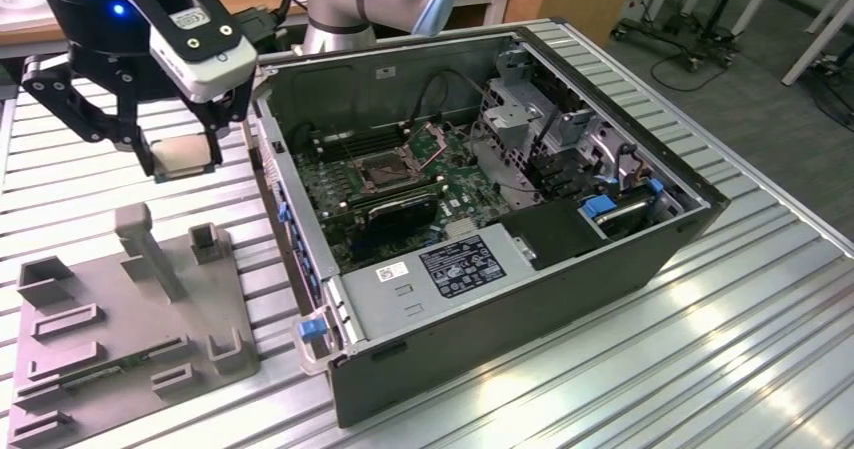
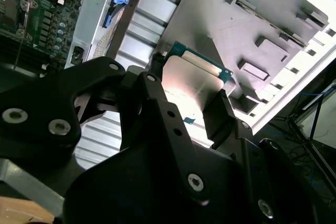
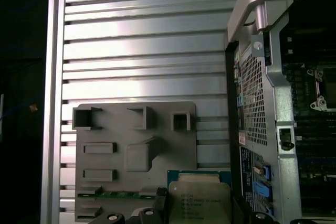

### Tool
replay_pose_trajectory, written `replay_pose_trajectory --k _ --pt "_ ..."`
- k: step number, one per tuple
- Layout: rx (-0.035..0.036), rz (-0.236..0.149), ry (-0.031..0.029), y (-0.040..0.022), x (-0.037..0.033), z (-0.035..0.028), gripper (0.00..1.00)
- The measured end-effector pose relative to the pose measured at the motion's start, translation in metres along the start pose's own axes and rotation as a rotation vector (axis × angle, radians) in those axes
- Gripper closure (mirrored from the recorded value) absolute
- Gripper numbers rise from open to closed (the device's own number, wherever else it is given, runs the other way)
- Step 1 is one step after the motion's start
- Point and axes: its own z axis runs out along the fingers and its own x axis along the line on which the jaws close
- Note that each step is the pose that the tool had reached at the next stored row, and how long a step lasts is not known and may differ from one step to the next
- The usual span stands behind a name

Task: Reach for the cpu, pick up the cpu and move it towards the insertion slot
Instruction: 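Pick up the cpu and move it towards the insertion slot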

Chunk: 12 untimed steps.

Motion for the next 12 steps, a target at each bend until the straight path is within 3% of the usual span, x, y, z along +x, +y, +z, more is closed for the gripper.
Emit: replay_pose_trajectory --k 12 --pt "-0.0004 0.0 -0.0001 0.0003 -0.0083 0.0 0.45"
